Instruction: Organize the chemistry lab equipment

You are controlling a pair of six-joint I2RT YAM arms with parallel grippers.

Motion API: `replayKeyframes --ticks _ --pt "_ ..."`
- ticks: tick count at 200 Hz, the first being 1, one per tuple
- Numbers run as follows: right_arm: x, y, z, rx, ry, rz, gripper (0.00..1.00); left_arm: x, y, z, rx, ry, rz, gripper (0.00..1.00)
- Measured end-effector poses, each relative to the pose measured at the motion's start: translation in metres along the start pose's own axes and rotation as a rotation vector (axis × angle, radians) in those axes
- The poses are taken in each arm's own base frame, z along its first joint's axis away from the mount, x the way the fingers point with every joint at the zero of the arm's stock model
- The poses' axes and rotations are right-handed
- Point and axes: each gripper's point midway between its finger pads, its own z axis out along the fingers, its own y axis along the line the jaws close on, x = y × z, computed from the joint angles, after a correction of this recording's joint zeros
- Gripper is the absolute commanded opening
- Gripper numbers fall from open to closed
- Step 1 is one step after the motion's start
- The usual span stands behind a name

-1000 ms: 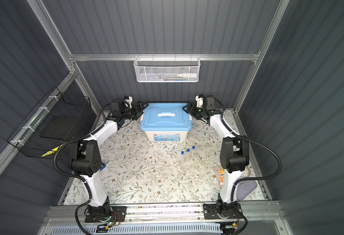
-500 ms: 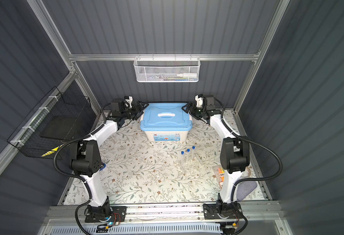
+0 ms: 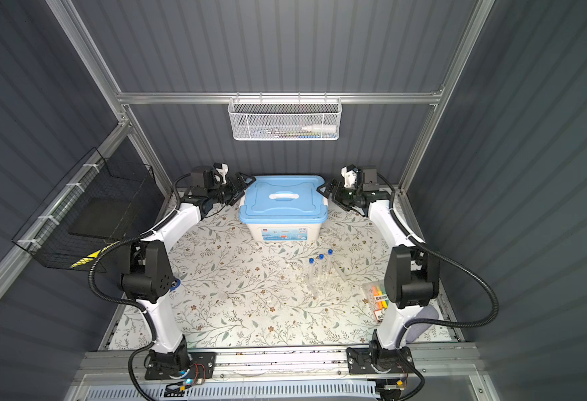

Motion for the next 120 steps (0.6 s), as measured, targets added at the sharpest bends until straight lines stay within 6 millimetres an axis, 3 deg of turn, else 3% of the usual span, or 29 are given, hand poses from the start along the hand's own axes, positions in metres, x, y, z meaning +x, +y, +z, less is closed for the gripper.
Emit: replayKeyframes --ticks 44,69,120 --pt "0.001 -0.011 -0.038 0.046 -0.063 -0.051 0.93 0.0 0.008 -0.021 -0.129 -0.022 0.05 1.0" --pt "0.004 -0.025 -0.065 0.107 -0.126 -0.094 0.99 -0.007 0.018 -0.046 -0.236 -0.089 0.102 1.0" --pt "0.02 -0.063 -0.113 0.248 -0.272 -0.172 0.99 -0.01 0.049 -0.091 -0.474 -0.181 0.205 1.0"
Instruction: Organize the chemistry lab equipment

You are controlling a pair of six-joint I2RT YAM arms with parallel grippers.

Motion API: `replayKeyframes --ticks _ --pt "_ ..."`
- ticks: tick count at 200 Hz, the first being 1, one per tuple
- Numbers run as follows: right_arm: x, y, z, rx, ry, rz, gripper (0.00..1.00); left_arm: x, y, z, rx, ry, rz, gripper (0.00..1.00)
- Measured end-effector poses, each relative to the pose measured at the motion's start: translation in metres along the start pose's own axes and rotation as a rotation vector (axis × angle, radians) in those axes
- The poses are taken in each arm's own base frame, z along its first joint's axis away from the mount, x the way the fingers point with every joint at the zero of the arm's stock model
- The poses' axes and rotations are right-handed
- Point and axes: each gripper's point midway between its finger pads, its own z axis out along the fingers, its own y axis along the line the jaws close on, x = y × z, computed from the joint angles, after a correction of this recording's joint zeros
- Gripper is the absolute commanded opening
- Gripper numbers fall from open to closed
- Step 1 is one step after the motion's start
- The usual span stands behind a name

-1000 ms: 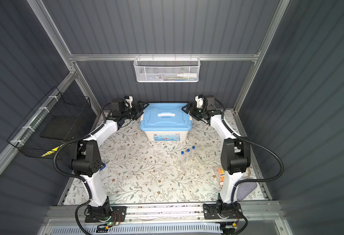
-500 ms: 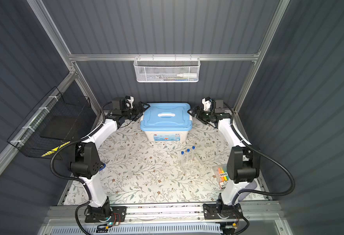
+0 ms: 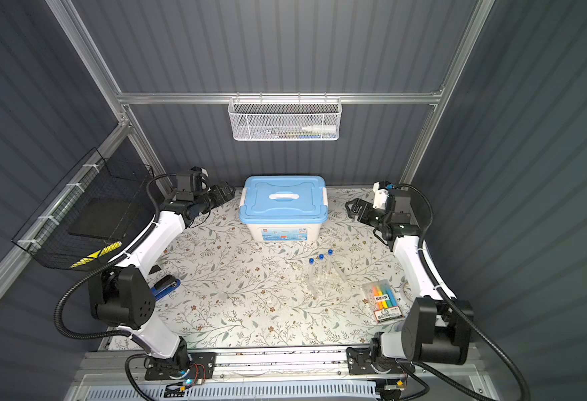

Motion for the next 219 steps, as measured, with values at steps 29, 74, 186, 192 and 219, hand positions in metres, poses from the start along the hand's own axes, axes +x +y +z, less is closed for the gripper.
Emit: replayKeyframes --ticks 29,74,186,192,219 --pt "0.002 -0.022 -0.015 0.086 -0.068 -0.03 0.99 0.019 0.039 -0.004 -0.157 -0.001 0.04 1.0" --pt "0.013 -0.054 -0.032 0.213 -0.14 -0.07 0.99 0.045 0.085 -0.011 -0.338 -0.003 0.09 1.0" --pt "0.058 -0.109 -0.039 0.343 -0.256 -0.171 0.99 0.055 0.117 -0.022 -0.437 -0.104 0.2 1.0" --pt "0.061 -0.111 -0.036 0.343 -0.257 -0.172 0.99 0.055 0.118 -0.022 -0.44 -0.108 0.205 1.0" --pt "0.073 -0.121 -0.025 0.34 -0.266 -0.168 0.99 0.052 0.119 -0.021 -0.447 -0.133 0.22 1.0"
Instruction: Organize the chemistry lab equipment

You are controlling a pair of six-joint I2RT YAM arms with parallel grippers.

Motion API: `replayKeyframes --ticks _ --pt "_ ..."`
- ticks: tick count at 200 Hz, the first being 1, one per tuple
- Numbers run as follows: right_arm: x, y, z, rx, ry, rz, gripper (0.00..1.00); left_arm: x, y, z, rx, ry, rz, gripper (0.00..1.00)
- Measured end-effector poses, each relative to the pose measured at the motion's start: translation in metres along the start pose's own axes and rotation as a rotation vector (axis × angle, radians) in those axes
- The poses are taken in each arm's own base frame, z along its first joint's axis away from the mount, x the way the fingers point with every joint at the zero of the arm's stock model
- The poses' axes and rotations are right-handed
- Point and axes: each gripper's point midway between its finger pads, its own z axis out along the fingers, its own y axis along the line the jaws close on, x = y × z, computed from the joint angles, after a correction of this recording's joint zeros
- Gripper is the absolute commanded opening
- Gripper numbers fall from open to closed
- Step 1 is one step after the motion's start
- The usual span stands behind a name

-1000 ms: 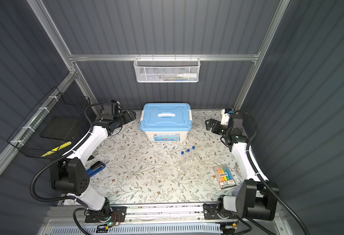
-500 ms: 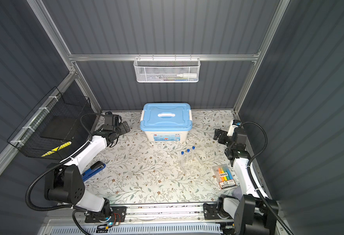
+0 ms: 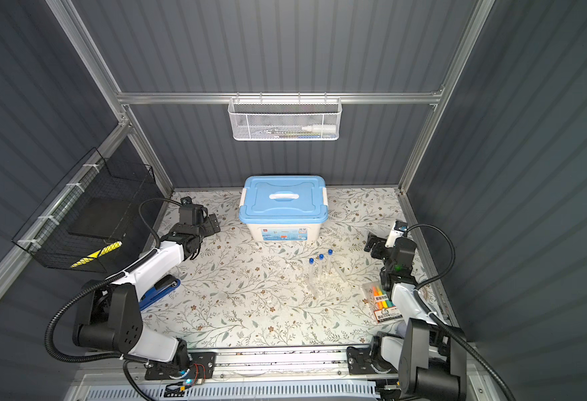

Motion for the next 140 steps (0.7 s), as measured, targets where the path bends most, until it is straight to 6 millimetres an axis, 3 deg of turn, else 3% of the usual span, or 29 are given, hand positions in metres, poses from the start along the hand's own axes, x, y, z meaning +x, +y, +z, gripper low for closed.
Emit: replayKeyframes --ticks 33,81,103,140 --pt "0.021 -0.005 0.004 0.005 0.007 -0.001 0.99 0.003 0.002 0.003 -0.006 -0.021 0.012 1.0" --pt "0.01 -0.002 0.009 -0.009 -0.068 -0.006 0.99 0.021 0.011 0.009 -0.034 -0.04 0.025 1.0" --pt "0.014 0.004 0.016 -0.017 -0.07 -0.019 0.99 0.031 0.015 0.012 -0.045 -0.037 0.037 1.0" --pt "0.027 0.019 0.026 -0.034 -0.07 -0.07 0.99 0.024 0.013 0.012 -0.039 -0.076 0.039 1.0"
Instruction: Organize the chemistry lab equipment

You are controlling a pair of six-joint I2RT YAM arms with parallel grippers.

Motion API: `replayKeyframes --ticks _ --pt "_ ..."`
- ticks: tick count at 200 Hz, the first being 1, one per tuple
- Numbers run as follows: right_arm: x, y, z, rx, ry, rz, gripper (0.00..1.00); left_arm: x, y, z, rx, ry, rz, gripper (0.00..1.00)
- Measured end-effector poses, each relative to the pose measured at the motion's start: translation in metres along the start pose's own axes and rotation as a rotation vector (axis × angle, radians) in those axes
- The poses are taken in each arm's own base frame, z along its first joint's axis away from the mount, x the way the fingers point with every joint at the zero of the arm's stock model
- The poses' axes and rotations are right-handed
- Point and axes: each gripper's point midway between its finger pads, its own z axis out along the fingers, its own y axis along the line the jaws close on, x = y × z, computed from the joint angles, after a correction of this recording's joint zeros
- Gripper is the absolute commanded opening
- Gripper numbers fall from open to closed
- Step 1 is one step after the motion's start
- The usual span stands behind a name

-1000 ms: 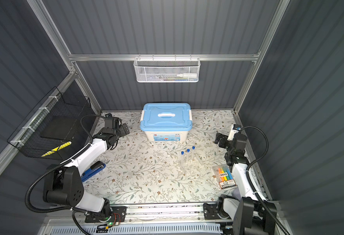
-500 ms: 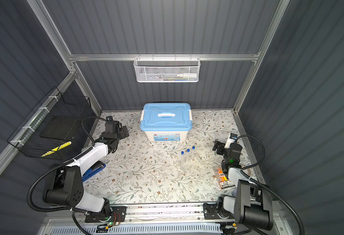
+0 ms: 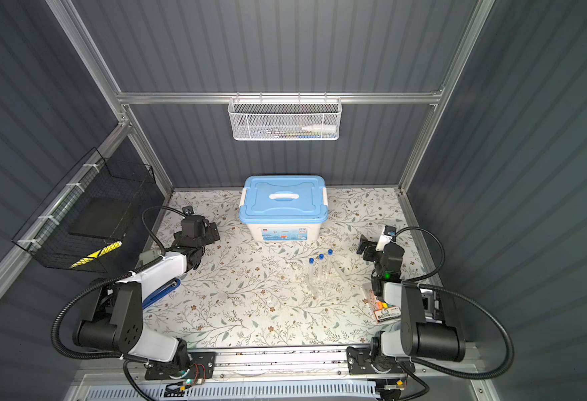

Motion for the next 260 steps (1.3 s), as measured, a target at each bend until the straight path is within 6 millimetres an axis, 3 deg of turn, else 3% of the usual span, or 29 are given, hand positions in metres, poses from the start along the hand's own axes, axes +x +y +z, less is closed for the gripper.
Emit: replayKeyframes --ticks 33,110,149,202,260 --pt "0.004 -0.003 -0.002 0.03 -0.006 -0.011 0.99 0.003 0.002 0.001 0.0 -0.031 0.022 1.0" --pt "-0.004 -0.005 -0.002 0.048 -0.04 -0.023 0.99 0.047 0.007 0.007 0.029 -0.049 0.182 1.0" --pt "-0.004 -0.005 -0.002 0.051 -0.041 -0.024 0.99 0.072 0.011 0.01 0.062 -0.078 0.211 1.0" --pt "-0.004 -0.005 -0.002 0.052 -0.041 -0.024 0.99 0.09 0.021 0.021 0.052 -0.123 0.179 1.0" --pt "-0.004 -0.008 -0.006 0.069 -0.064 -0.022 0.99 0.07 0.026 0.028 0.022 -0.161 0.131 1.0"
